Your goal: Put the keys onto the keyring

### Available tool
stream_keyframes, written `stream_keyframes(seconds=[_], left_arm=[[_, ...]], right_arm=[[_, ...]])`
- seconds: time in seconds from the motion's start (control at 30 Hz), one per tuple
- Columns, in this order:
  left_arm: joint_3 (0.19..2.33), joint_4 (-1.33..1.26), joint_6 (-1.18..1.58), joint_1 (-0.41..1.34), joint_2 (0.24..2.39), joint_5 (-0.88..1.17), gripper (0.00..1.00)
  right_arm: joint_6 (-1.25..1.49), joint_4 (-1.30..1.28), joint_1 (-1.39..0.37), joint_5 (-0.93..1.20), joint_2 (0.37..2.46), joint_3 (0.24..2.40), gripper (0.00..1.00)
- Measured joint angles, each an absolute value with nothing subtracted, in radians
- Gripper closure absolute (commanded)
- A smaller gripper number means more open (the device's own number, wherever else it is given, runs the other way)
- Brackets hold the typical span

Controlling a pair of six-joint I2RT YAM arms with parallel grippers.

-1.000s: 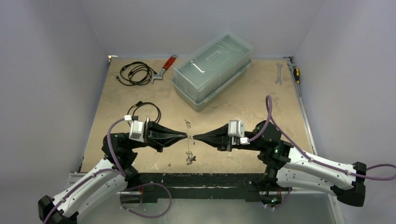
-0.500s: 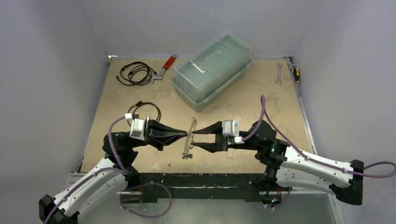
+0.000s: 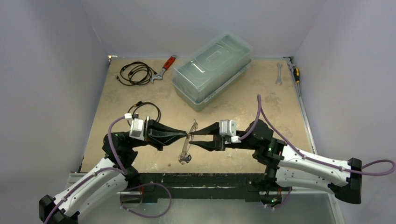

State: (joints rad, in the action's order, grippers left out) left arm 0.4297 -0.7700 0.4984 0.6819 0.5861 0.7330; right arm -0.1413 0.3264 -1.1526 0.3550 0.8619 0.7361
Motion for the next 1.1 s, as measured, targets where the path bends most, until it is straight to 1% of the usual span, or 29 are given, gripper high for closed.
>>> stream_keyframes(seconds=[0.8, 0.87, 0.93, 0.97, 1.1], left_arm=[[0.429, -0.770, 0.506, 0.681, 0.586, 0.735, 1.00], [0.429, -0.770, 0.506, 0.681, 0.586, 0.736, 1.00], [0.429, -0.770, 0.506, 0.681, 0.586, 0.736, 1.00], [0.429, -0.770, 0.506, 0.681, 0.586, 0.737, 1.00], [0.428, -0.770, 0.505, 0.680, 0.583, 0.739, 1.00]], right_arm=[[-0.140, 0.376, -1.153, 0.357, 0.884, 0.736, 0.83], [-0.139, 0.378, -1.153, 0.357, 0.887, 0.736, 0.87], [-0.138, 0.383, -1.153, 0.357, 0.891, 0.736, 0.98], [-0.138, 0.384, -1.153, 0.357, 0.892, 0.736, 1.00], [-0.136, 0.387, -1.153, 0.357, 0.897, 0.736, 1.00]])
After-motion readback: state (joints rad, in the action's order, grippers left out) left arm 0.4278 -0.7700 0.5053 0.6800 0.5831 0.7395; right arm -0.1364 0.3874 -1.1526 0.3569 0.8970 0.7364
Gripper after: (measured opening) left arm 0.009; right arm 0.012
